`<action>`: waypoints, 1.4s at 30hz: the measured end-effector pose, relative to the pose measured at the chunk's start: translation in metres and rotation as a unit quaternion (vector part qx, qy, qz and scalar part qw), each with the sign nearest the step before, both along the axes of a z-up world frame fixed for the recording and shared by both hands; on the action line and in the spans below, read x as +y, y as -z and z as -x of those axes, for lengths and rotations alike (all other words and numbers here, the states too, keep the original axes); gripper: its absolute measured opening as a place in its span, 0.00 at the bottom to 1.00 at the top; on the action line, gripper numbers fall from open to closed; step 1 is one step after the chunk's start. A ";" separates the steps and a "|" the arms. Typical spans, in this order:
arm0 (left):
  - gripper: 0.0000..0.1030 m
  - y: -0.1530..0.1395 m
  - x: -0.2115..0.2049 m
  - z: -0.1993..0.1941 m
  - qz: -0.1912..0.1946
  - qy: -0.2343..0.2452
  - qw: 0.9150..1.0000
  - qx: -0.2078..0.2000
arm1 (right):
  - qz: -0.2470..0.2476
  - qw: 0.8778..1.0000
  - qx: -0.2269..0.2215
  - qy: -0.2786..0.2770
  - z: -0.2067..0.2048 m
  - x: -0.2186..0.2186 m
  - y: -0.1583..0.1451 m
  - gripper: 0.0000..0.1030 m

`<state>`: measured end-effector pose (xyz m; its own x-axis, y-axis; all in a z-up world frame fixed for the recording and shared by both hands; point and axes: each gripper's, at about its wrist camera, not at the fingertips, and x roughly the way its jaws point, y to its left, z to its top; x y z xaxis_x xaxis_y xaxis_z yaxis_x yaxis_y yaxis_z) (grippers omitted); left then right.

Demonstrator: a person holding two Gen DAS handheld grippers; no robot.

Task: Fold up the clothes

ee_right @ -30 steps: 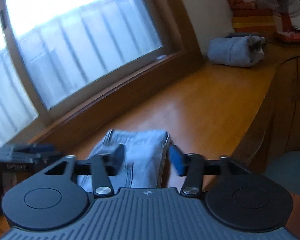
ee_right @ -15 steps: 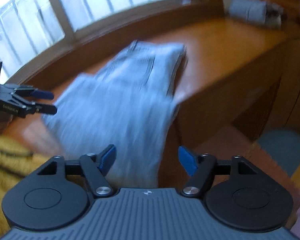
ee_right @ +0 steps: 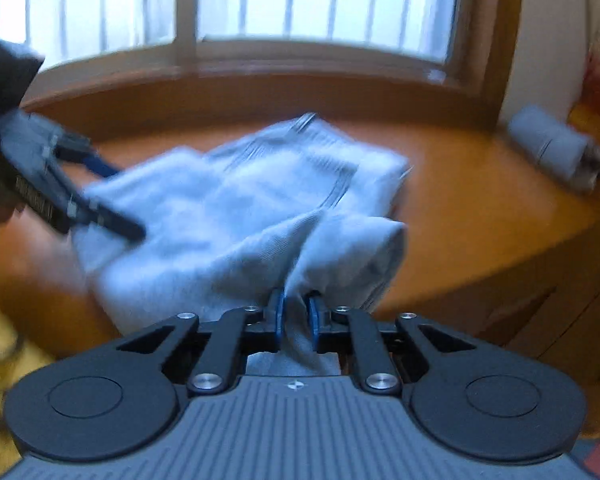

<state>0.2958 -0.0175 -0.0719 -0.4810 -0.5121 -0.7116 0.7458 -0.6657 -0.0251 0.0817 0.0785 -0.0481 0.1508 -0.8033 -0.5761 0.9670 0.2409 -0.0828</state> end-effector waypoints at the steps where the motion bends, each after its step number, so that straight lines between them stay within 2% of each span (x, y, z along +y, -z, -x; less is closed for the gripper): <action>1: 0.93 0.001 -0.003 0.002 0.004 0.001 1.000 -0.001 | 0.006 1.000 0.007 0.001 -0.001 -0.007 -0.004 0.13; 4: 0.97 0.009 -0.015 0.007 -0.004 -0.009 1.000 0.011 | 0.012 0.999 0.043 0.001 -0.005 -0.029 -0.002 0.16; 7: 0.97 0.015 -0.024 0.005 -0.032 -0.032 0.998 0.037 | 0.020 0.997 0.075 0.009 -0.008 -0.038 0.011 0.25; 8: 0.97 0.015 -0.024 0.004 -0.038 -0.037 0.998 0.041 | 0.025 0.997 0.073 0.019 -0.005 -0.038 0.011 0.34; 9: 0.96 0.014 -0.020 0.002 -0.037 -0.039 0.998 0.042 | 0.032 0.997 0.064 0.038 -0.001 -0.033 0.008 0.49; 10: 0.96 0.011 -0.014 0.000 -0.031 -0.037 0.998 0.040 | 0.038 0.996 0.053 0.057 0.003 -0.027 0.006 0.56; 11: 0.95 0.008 -0.008 -0.003 -0.025 -0.036 0.998 0.038 | 0.046 0.996 0.038 0.068 0.009 -0.018 0.004 0.69; 12: 0.95 0.006 -0.003 -0.005 -0.019 -0.034 0.999 0.036 | 0.055 0.995 0.022 0.078 0.016 -0.009 0.003 0.77; 13: 0.95 0.003 0.004 -0.008 -0.015 -0.032 0.999 0.034 | 0.063 0.994 0.005 0.088 0.024 0.001 0.001 0.78; 17: 0.95 -0.004 0.032 -0.022 -0.008 -0.019 1.000 0.020 | 0.037 0.996 -0.039 0.066 0.043 0.031 0.006 0.79; 20: 0.95 0.002 0.050 -0.020 -0.005 -0.003 1.000 -0.002 | 0.010 0.999 -0.034 0.032 0.042 0.046 0.018 0.79; 23: 0.95 0.014 0.056 -0.008 -0.007 0.008 1.000 -0.017 | -0.013 1.000 -0.027 0.000 0.035 0.041 0.034 0.79; 25: 0.95 0.022 0.056 0.001 -0.005 0.012 1.000 -0.018 | -0.009 1.000 -0.015 -0.008 0.030 0.036 0.043 0.79; 27: 0.95 0.028 0.054 0.008 0.016 0.008 1.000 -0.022 | 0.007 1.000 0.001 -0.011 0.024 0.031 0.049 0.78; 30: 0.83 0.027 0.046 0.011 0.023 -0.002 1.000 -0.015 | 0.034 0.999 0.025 -0.020 0.017 0.021 0.049 0.73; 34: 0.75 0.025 0.042 0.013 0.021 -0.016 1.000 -0.009 | 0.056 0.996 0.044 -0.045 0.014 0.017 0.044 0.65; 35: 0.73 0.023 0.043 0.013 0.020 -0.021 1.000 -0.003 | 0.055 0.996 0.041 -0.052 0.015 0.014 0.043 0.53; 36: 0.68 0.021 0.044 0.014 0.017 -0.026 0.999 0.001 | 0.050 0.997 0.030 -0.060 0.018 0.012 0.040 0.42; 38: 0.64 0.013 0.046 0.016 0.008 -0.034 0.999 0.005 | 0.042 0.997 0.000 -0.066 0.027 0.009 0.030 0.35; 40: 0.63 -0.001 0.052 0.017 -0.011 -0.052 0.999 0.006 | 0.034 0.996 -0.045 -0.072 0.038 0.006 0.014 0.33; 42: 0.63 -0.018 0.061 0.013 -0.026 -0.074 0.996 0.029 | 0.034 0.992 -0.089 -0.081 0.049 0.006 -0.005 0.32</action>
